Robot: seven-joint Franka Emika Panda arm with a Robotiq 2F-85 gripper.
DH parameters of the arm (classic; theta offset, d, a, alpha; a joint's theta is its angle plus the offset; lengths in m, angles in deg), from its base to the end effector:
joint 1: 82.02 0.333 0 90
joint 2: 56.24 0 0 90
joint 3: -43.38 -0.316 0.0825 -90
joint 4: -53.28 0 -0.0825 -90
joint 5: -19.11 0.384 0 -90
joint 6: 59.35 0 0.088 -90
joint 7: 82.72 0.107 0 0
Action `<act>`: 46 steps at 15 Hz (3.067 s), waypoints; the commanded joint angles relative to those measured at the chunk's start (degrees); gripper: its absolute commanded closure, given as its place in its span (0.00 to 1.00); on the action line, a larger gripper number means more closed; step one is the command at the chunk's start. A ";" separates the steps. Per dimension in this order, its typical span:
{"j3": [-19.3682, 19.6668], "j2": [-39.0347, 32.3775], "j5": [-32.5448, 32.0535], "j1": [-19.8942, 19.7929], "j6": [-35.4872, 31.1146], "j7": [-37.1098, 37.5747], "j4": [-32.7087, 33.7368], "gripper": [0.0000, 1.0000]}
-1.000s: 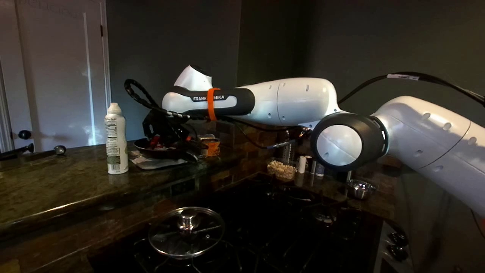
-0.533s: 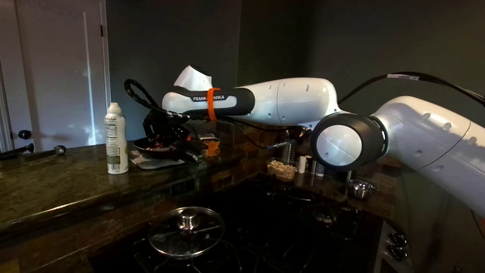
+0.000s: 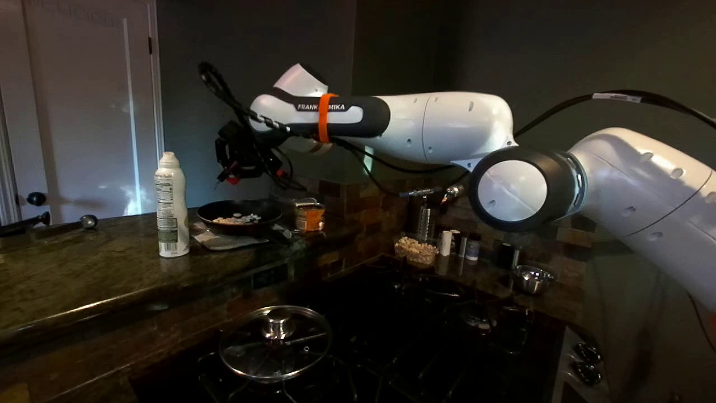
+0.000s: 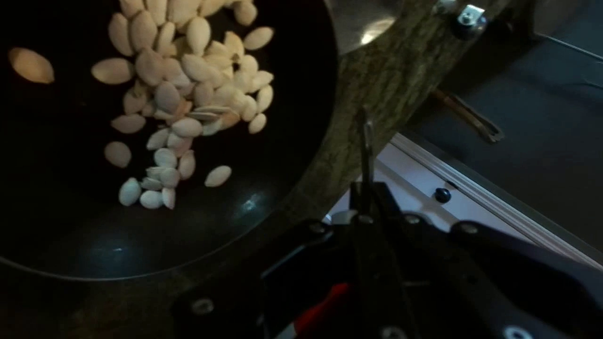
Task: Move the orange block to the bowl
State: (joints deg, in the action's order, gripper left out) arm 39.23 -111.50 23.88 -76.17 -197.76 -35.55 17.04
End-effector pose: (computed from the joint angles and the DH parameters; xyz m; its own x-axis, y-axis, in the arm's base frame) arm 0.8237 0.1088 0.5096 0.5715 -0.7233 0.3876 -0.4114 -0.6612 -0.6273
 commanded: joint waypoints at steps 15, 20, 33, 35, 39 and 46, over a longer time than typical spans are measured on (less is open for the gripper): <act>-4.79 21.00 5.65 -1.23 -4.70 6.78 -24.82 0.96; -4.78 20.90 5.64 -1.28 -4.70 6.72 -24.51 0.96; -13.38 34.87 14.41 -7.19 -1.95 -10.47 -42.46 0.99; -11.00 38.37 13.97 -6.65 -2.22 -4.27 -47.33 0.99; -14.71 45.36 19.37 -7.83 -2.71 -13.12 -58.00 0.99; -8.51 43.64 20.31 -0.98 -2.76 -13.55 -55.05 0.96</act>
State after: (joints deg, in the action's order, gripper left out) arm 27.97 -67.92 43.50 -79.68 -200.88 -48.84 -38.30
